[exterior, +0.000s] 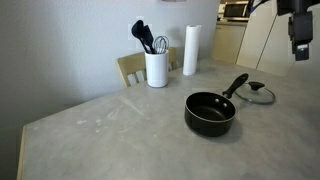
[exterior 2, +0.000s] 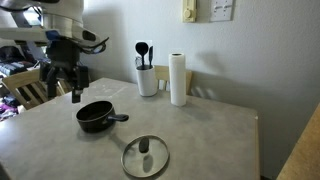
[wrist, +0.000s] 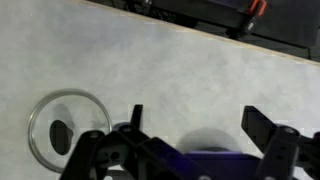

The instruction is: Put the lid on the pot then put it back on the counter

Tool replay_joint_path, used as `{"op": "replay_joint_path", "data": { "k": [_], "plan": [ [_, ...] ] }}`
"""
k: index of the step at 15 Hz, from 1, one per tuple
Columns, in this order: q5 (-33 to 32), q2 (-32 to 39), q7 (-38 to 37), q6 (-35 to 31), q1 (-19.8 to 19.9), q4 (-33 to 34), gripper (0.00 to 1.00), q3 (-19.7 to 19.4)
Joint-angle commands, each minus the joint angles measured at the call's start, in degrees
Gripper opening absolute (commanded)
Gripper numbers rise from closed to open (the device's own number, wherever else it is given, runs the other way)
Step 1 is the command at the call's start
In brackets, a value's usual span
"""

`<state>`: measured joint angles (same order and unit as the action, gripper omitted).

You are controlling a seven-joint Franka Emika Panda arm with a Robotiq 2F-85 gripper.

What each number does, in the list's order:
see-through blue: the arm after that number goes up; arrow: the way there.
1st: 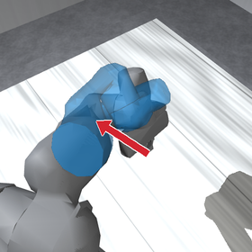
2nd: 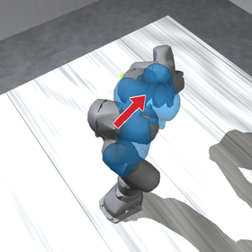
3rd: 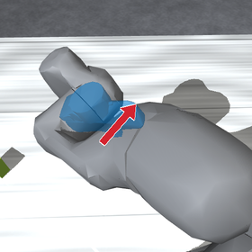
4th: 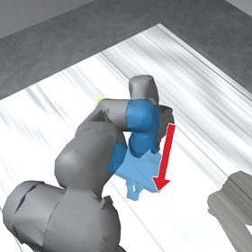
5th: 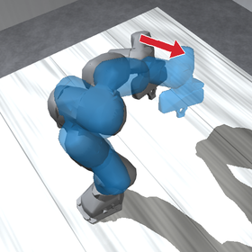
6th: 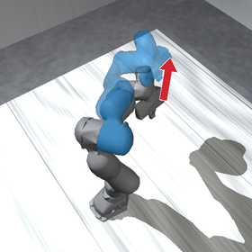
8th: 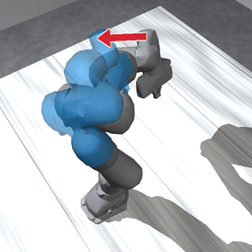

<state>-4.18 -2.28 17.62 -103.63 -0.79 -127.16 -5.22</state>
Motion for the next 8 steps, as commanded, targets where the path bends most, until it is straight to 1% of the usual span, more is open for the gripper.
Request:
{"op": "replay_joint_path", "data": {
  "k": [1, 3, 4, 5, 8],
  "plan": [
    [-7.16, 3.59, -3.11, -2.47, 2.19, -0.79, 1.00, 0.23],
    [-10.86, 5.07, -3.06, -3.58, 3.22, -0.81, 1.00, -0.38],
    [-11.36, 5.46, -2.06, -3.55, 3.85, -0.51, 1.00, -0.69],
    [-9.65, 4.77, -2.85, -2.21, 3.19, -0.37, 1.00, 0.31],
    [-10.56, 5.37, -2.70, -2.50, 4.12, -0.36, 1.00, -0.16]
  ]
}}
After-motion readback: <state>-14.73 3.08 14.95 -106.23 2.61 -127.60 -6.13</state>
